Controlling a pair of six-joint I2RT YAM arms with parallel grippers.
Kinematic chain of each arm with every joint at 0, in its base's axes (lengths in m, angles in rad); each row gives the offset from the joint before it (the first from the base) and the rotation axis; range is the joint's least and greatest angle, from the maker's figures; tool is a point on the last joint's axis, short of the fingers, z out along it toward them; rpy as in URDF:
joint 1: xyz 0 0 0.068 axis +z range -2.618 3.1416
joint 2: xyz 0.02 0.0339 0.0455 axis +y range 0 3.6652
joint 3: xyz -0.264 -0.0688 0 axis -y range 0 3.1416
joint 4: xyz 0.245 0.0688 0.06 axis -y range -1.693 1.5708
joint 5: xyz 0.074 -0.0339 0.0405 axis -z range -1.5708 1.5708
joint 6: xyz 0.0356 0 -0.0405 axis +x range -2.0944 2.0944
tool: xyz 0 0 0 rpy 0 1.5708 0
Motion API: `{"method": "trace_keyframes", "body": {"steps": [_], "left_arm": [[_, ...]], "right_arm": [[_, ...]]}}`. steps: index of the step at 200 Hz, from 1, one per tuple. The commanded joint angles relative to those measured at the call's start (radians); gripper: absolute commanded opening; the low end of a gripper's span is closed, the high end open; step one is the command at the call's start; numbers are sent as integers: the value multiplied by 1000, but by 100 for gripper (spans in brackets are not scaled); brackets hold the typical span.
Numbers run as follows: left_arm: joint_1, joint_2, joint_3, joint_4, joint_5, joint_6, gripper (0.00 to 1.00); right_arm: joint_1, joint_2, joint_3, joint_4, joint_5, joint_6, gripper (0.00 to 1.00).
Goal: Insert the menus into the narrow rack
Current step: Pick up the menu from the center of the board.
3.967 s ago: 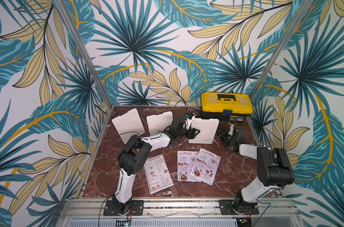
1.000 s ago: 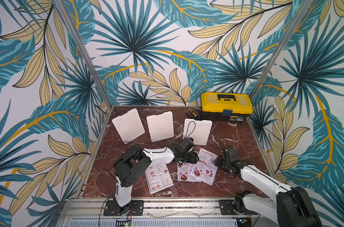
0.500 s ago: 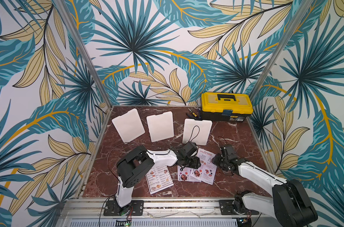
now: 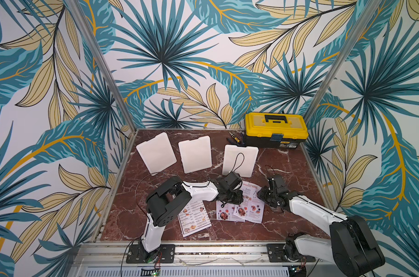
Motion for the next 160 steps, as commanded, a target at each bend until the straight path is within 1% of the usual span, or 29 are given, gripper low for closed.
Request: {"method": "trace_keyframes", "body": {"steps": [1,15,46,66,77,90,101,120,133,141,145,151,160], "left_arm": [[3,2,22,-17,-15,13,11],[3,-19,22,-19,-24,23,0],[2,-89,18,-19,-19,63,0],[1,-153,2,-14,-1,112,0],[1,-189,-8,-15,12,138,0],[-4,-240,-27,-14,2,169,0],[-8,-289,-48,-14,-22,199,0],[-10,-379,-90,-2,-70,261,0],[-10,-435,-124,31,-67,314,0],[-10,-462,-140,48,-53,341,0],[-10,-475,-143,52,-47,355,0],[-9,-491,-142,50,-45,371,0],[-9,-513,-143,50,-60,389,0]], "right_arm": [[6,-30,-16,-34,-20,-15,50],[6,-84,-10,-66,-15,-16,54],[6,-275,17,-199,22,-20,64],[6,-433,24,-287,70,-17,66],[5,-526,23,-335,109,-1,73],[5,-635,3,-344,127,-13,76],[4,-721,-11,-340,126,-33,81],[5,-852,-20,-350,103,-79,86],[5,-938,-16,-361,71,-113,91],[5,-987,-20,-366,45,-124,96],[5,-1011,-23,-366,27,-125,99],[5,-1049,-33,-353,-11,-132,99],[5,-1100,-60,-297,-100,-150,99]]}}
